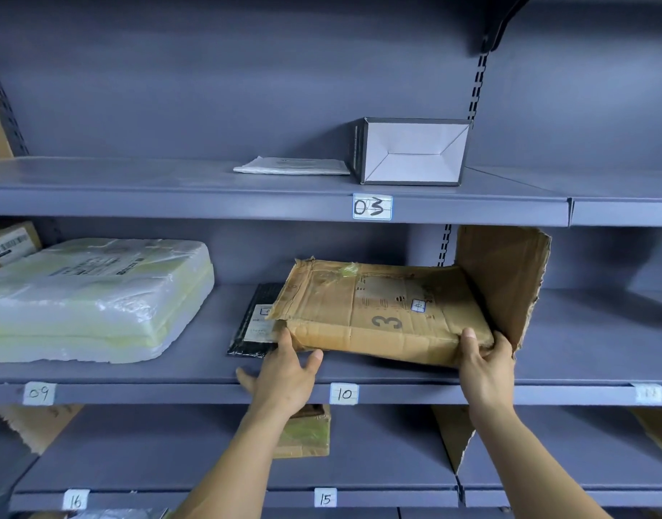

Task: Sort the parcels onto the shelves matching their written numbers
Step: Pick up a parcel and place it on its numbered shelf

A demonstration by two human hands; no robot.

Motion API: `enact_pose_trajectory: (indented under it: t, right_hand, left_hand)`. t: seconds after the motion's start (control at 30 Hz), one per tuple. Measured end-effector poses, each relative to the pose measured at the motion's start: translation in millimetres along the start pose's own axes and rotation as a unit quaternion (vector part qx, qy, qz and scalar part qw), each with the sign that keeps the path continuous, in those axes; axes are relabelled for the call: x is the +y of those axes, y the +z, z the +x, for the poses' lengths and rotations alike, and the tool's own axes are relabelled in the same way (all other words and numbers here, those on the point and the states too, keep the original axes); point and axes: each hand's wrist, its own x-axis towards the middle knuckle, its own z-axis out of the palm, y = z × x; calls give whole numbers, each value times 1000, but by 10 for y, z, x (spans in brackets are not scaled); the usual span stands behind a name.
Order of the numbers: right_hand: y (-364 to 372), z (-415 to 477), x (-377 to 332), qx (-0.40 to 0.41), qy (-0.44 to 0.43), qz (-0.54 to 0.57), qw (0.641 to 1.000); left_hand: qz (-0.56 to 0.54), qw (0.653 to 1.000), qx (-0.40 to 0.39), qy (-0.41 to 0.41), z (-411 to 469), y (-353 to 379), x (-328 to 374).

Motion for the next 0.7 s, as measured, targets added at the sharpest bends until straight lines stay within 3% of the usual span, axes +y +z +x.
enact_pose_trajectory:
  t: [0.33,0.7]
  right_hand:
    - [62,71,11,13,1,-47,999]
    - [124,277,-78,-62,26,-122,990]
  left_hand:
    - [80,997,15,3,83,1,-21]
    - [86,995,41,10,137,5,-37]
